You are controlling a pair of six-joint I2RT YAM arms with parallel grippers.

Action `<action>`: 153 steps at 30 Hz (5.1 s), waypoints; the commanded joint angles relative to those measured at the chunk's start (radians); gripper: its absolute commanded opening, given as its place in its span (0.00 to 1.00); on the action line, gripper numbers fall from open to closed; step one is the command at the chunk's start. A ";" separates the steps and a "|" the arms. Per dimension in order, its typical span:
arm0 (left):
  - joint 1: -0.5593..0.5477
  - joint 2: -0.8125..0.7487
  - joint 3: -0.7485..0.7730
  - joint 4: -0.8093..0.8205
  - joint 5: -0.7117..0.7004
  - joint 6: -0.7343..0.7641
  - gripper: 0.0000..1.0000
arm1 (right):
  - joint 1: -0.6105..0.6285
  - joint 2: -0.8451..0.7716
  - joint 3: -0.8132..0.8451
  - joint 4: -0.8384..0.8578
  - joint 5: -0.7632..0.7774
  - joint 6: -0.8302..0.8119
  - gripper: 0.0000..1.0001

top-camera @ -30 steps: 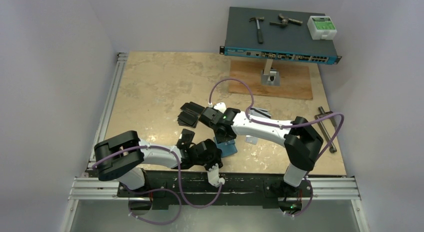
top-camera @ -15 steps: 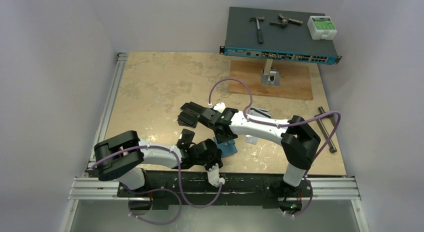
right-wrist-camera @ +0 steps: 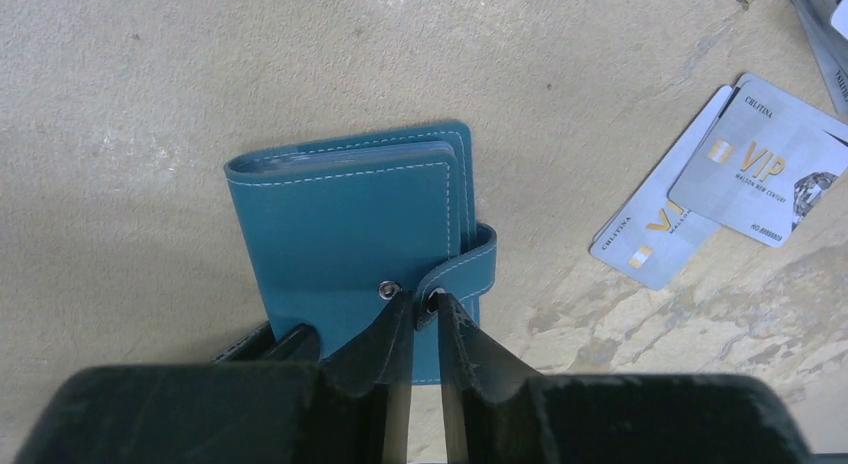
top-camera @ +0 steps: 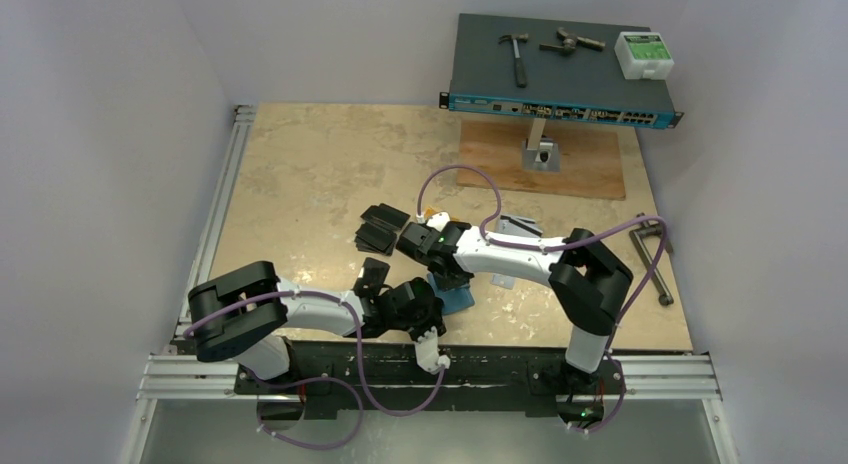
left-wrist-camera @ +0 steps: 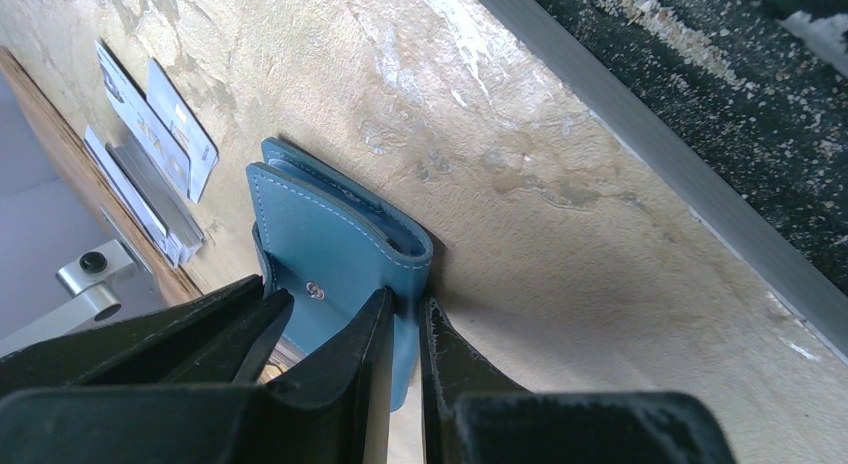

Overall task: Put the credit cards into the card holder
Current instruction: Close the card holder at the center of the board.

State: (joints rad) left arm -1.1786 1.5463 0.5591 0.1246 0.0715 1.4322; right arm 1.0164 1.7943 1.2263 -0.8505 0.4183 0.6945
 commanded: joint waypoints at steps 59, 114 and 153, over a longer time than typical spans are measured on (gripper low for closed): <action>0.005 0.022 -0.067 -0.179 0.013 -0.027 0.00 | 0.045 0.143 -0.089 0.222 -0.194 -0.043 0.00; 0.024 -0.231 -0.247 -0.027 -0.174 0.011 0.48 | 0.112 0.447 -0.524 0.810 -0.681 0.236 0.11; 0.890 -0.576 0.310 -0.795 0.451 -0.718 0.49 | 0.024 -0.034 -0.423 0.413 -0.465 0.145 0.59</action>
State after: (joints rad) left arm -0.3061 0.9848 0.8486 -0.6430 0.4622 0.7586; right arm 1.0225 1.7435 0.8471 0.1276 -0.1230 0.8738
